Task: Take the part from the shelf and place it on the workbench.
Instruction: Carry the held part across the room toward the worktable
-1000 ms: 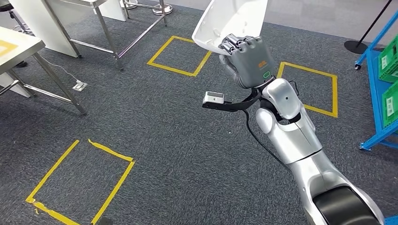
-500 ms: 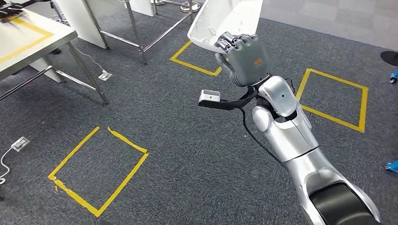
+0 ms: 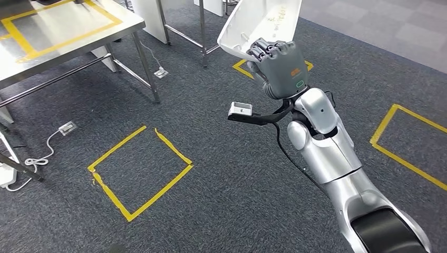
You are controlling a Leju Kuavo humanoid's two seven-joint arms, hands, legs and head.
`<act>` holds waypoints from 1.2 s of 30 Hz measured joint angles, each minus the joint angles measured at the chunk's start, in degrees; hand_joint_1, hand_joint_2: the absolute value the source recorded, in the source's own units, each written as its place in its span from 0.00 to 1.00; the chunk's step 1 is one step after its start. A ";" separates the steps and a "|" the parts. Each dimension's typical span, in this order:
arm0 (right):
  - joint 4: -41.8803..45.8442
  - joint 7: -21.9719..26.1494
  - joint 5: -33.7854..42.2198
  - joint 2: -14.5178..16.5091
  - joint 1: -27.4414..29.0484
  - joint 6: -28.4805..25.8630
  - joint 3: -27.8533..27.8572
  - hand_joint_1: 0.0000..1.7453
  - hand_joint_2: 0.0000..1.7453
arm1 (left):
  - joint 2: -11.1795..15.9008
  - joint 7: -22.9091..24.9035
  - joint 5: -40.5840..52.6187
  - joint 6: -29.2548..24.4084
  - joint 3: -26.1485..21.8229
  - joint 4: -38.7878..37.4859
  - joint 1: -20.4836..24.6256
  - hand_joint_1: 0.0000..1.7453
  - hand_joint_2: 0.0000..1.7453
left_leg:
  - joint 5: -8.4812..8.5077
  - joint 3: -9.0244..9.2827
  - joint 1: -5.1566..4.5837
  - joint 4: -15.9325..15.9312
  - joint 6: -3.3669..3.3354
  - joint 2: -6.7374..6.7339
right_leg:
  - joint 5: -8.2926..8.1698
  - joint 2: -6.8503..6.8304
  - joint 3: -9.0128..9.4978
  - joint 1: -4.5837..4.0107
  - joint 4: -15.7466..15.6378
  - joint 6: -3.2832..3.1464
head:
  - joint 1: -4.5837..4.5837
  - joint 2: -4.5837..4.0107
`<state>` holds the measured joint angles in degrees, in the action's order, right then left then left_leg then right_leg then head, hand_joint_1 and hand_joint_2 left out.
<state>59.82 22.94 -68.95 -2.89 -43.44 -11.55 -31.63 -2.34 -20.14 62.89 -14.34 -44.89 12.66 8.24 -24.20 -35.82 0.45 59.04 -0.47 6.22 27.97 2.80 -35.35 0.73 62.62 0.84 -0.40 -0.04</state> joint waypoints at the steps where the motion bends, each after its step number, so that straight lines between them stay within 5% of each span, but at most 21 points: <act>1: 0.02 -0.02 -0.03 -0.02 0.01 0.00 0.07 1.00 1.00 | 0.01 0.03 0.03 0.04 -0.01 0.01 0.11 0.00 1.00 | 0.07 -0.19 0.03 0.04 0.36 0.69 | -0.62 0.84 1.08 0.02 -2.41 -0.12 | -0.02 0.00; 4: 0.07 -0.06 -0.03 -0.01 0.04 0.01 0.11 1.00 1.00 | 0.11 0.09 0.04 0.15 -0.02 0.00 0.00 0.00 1.00 | 0.58 -0.79 0.20 -0.35 1.61 2.26 | -0.82 -0.08 1.60 -0.14 -3.65 -0.79 | -0.01 0.00; 6: 0.20 -0.04 -0.02 0.10 0.01 -0.01 0.11 1.00 1.00 | 0.18 0.10 0.05 0.16 -0.02 -0.04 -0.10 0.00 1.00 | -0.14 -1.61 -0.03 0.84 2.10 -0.28 | -1.26 -1.46 1.96 0.03 -4.24 -1.64 | -0.24 0.00; 8: 0.32 -0.04 -0.02 0.13 0.06 -0.01 0.18 1.00 1.00 | 0.21 0.10 0.06 0.17 -0.02 -0.07 0.16 0.00 1.00 | -3.23 -4.18 -0.18 6.32 2.36 -4.38 | -1.41 -2.92 2.10 0.02 -4.57 -2.22 | -0.53 0.00; 11: 0.33 -0.03 -0.04 0.09 0.41 0.01 0.26 1.00 1.00 | 0.20 0.12 0.06 0.28 -0.02 -0.12 0.32 0.00 1.00 | -6.79 -8.35 0.10 15.51 2.79 -5.87 | -1.22 -5.36 2.08 -0.12 -4.55 -2.40 | -0.61 0.00; 12: 0.33 -0.02 -0.05 0.09 0.50 0.01 0.26 1.00 1.00 | 0.20 0.13 0.06 0.32 -0.02 -0.14 0.29 0.00 1.00 | -6.00 -7.91 0.15 14.94 2.87 -6.04 | -1.14 -6.15 2.12 -0.12 -4.52 -2.34 | -0.62 0.00; 14: 0.33 -0.02 -0.04 0.09 0.53 0.01 0.27 1.00 1.00 | 0.28 0.14 0.06 0.33 -0.02 -0.11 0.30 0.00 1.00 | -2.59 -3.96 0.12 7.75 2.78 -7.61 | -0.86 -7.66 2.36 -0.15 -4.41 -2.05 | -0.62 0.00; 17: 0.33 -0.04 -0.04 0.07 0.44 -0.01 0.42 1.00 1.00 | 0.36 0.13 0.06 0.33 -0.02 -0.07 0.47 0.00 1.00 | -0.54 0.30 -0.36 -0.11 1.59 -10.09 | -0.31 -9.58 2.73 -0.64 -4.20 -1.24 | -0.56 0.00; 19: 0.36 -0.05 -0.05 0.14 0.39 -0.01 0.49 1.00 1.00 | 0.37 0.11 0.07 0.33 -0.02 -0.07 0.47 0.00 1.00 | -0.55 0.17 -0.46 -0.21 0.75 -8.80 | -0.11 -10.78 3.00 -0.79 -4.28 -0.65 | -0.53 0.00; 20: 0.38 -0.08 -0.05 0.16 0.37 0.00 0.54 1.00 1.00 | 0.35 0.09 0.10 0.34 -0.02 -0.07 0.44 0.00 1.00 | -0.46 0.15 -0.34 -0.31 0.45 -8.06 | 0.17 -10.33 3.07 -0.68 -4.08 -0.27 | -0.49 0.00; 22: 0.45 -0.19 -0.06 0.00 0.35 -0.03 0.79 1.00 1.00 | 0.27 0.01 0.33 0.40 -0.02 -0.07 0.58 0.00 1.00 | -0.22 0.21 0.02 -0.53 -0.17 -6.68 | 2.11 -7.11 1.93 -0.31 -1.20 0.42 | -0.39 0.00; 24: 0.48 -0.27 -0.07 -0.75 0.57 -0.07 1.15 1.00 1.00 | 0.13 -0.03 0.73 0.54 -0.02 -0.07 0.90 0.00 1.00 | -0.10 0.13 0.18 -0.55 -0.53 -5.16 | 5.60 -3.82 -1.62 -0.12 6.15 0.78 | -0.28 0.00; 26: 0.46 -0.31 -0.08 -1.63 1.08 -0.08 1.39 1.00 1.00 | 0.03 0.08 1.10 0.79 -0.02 -0.07 1.03 0.00 1.00 | -0.07 0.03 0.16 -0.41 -0.63 -3.40 | 7.26 -3.15 -4.95 -0.17 12.18 0.77 | -0.23 0.00; 28: 0.47 -0.30 -0.08 -2.19 1.37 -0.08 1.51 1.00 1.00 | -0.01 0.26 1.35 0.98 -0.01 -0.08 1.00 0.00 1.00 | -0.06 -0.02 0.15 -0.19 -0.57 -1.65 | 4.49 -2.73 -4.33 -0.21 9.65 0.41 | -0.20 0.00; 30: 0.48 -0.27 -0.08 -2.49 1.30 -0.08 1.61 1.00 1.00 | -0.16 0.36 1.45 1.03 0.01 -0.08 1.11 0.00 1.00 | 0.00 -0.13 0.13 0.00 -0.30 -0.11 | 0.47 -0.41 -0.77 -0.13 1.46 -0.07 | -0.20 0.00; 32: 0.48 -0.25 -0.06 -2.61 1.21 -0.08 1.68 1.00 1.00 | -0.30 0.38 1.54 1.29 0.02 -0.07 1.29 0.00 1.00 | 0.23 -0.48 0.20 0.01 0.35 1.26 | -0.98 1.44 1.40 -0.16 -3.33 -0.29 | -0.21 0.00; 34: 0.48 -0.28 -0.02 -2.67 1.20 -0.11 1.72 1.00 1.00 | -0.31 0.47 1.74 1.78 0.02 -0.07 1.25 0.00 1.00 | 0.69 -0.84 0.36 -0.34 1.23 2.67 | -1.06 0.63 1.66 -0.27 -3.92 -0.62 | -0.21 0.00; 36: 0.49 -0.32 0.02 -2.66 1.17 -0.23 1.73 1.00 1.00 | -0.31 0.55 1.91 2.21 0.04 -0.10 1.09 0.00 1.00 | 0.49 -1.36 0.24 -0.02 1.88 1.33 | -1.45 -0.90 1.95 -0.11 -4.50 -1.40 | -0.33 0.00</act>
<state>60.31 22.62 -68.93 -5.55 -42.28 -11.78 -29.89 -2.65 -19.59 64.80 -12.13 -44.86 12.55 9.32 -23.71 -37.19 0.69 59.02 1.41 7.56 26.52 1.90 -33.41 0.62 58.12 -0.56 -0.73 -0.04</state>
